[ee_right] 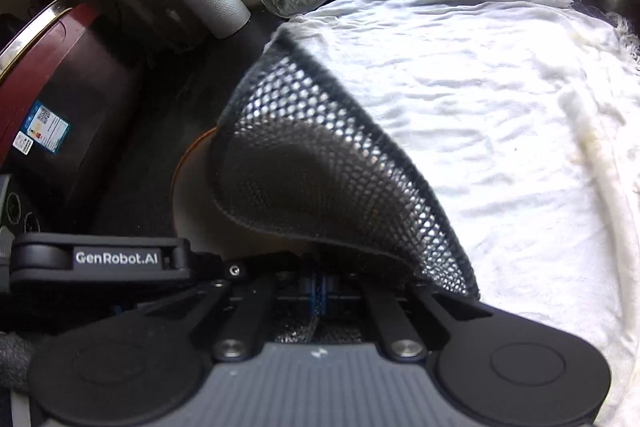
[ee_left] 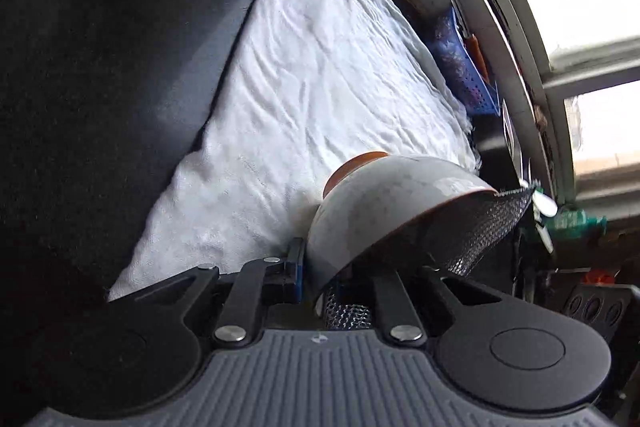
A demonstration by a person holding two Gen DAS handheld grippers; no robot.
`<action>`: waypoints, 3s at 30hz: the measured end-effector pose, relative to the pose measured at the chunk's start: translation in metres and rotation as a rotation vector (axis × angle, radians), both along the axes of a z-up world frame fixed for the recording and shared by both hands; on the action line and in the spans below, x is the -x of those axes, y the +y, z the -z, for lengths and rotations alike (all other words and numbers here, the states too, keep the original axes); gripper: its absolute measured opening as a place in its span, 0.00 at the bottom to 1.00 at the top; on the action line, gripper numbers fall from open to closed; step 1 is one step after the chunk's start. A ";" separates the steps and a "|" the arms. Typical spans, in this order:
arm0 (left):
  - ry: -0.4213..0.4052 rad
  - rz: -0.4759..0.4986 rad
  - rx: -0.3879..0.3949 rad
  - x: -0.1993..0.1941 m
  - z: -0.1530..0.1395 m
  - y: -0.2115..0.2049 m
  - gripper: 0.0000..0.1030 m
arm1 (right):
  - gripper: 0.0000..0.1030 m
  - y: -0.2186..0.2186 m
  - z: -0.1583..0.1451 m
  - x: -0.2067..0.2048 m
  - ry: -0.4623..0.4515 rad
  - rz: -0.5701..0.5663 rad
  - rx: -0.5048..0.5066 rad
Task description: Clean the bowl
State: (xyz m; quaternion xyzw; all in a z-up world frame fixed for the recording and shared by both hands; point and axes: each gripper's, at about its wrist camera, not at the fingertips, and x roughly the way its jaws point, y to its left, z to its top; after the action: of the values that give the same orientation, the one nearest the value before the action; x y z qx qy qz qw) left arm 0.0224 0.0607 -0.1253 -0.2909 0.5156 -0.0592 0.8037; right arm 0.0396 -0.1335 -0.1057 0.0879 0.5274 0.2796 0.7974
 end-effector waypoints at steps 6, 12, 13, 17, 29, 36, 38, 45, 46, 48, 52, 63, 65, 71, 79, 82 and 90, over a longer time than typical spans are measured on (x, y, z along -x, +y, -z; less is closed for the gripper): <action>-0.239 0.321 -0.575 0.005 -0.050 -0.056 0.16 | 0.01 0.012 -0.005 0.004 -0.064 -0.072 0.073; -0.281 0.295 -0.381 -0.001 -0.051 -0.036 0.10 | 0.01 0.016 -0.012 0.004 -0.149 -0.111 0.175; -0.268 0.257 -0.319 -0.002 -0.048 -0.029 0.10 | 0.01 0.013 -0.014 0.002 -0.159 -0.103 0.183; -0.246 0.110 -0.150 0.001 -0.029 -0.012 0.10 | 0.01 0.003 -0.020 -0.005 -0.203 -0.077 0.198; 0.005 -0.176 0.213 0.017 0.017 0.025 0.11 | 0.01 0.004 0.001 -0.012 0.029 0.039 0.012; -0.121 0.103 -0.234 0.007 -0.023 -0.014 0.11 | 0.00 0.003 0.006 -0.014 0.050 0.021 -0.012; -0.185 0.201 -0.389 0.007 -0.036 -0.031 0.12 | 0.01 0.006 0.004 -0.012 0.010 -0.008 0.025; -0.346 0.418 -0.680 0.013 -0.049 -0.066 0.07 | 0.01 0.023 -0.007 -0.002 -0.181 -0.165 0.213; -0.355 0.401 -0.647 0.013 -0.051 -0.064 0.08 | 0.01 0.023 -0.008 -0.002 -0.195 -0.172 0.229; -0.370 0.331 -0.528 0.010 -0.048 -0.053 0.07 | 0.01 0.020 -0.010 -0.003 -0.215 -0.172 0.252; -0.326 0.201 -0.355 0.007 -0.037 -0.040 0.08 | 0.01 0.017 -0.013 -0.002 -0.291 -0.177 0.314; -0.052 -0.123 0.070 0.009 -0.002 0.009 0.11 | 0.01 0.008 -0.001 -0.010 -0.015 0.018 0.025; -0.009 -0.152 0.117 0.011 0.006 0.013 0.12 | 0.01 -0.004 0.009 -0.017 0.122 0.092 -0.105; -0.075 0.082 -0.208 0.005 -0.016 -0.016 0.14 | 0.00 -0.003 0.010 -0.017 0.096 0.050 -0.065; -0.287 0.387 -0.614 0.004 -0.052 -0.060 0.08 | 0.00 0.016 -0.008 -0.008 -0.132 -0.140 0.152; -0.275 0.304 -0.457 -0.002 -0.050 -0.040 0.09 | 0.01 0.022 -0.014 -0.004 -0.212 -0.181 0.221; -0.262 0.068 -0.155 0.003 -0.023 -0.023 0.09 | 0.01 0.016 -0.026 -0.004 -0.318 -0.141 0.303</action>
State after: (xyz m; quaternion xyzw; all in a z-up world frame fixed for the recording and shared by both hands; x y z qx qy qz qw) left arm 0.0190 0.0381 -0.1024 -0.2003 0.4191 -0.0838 0.8816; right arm 0.0438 -0.1179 -0.0797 -0.1150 0.4357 0.2626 0.8532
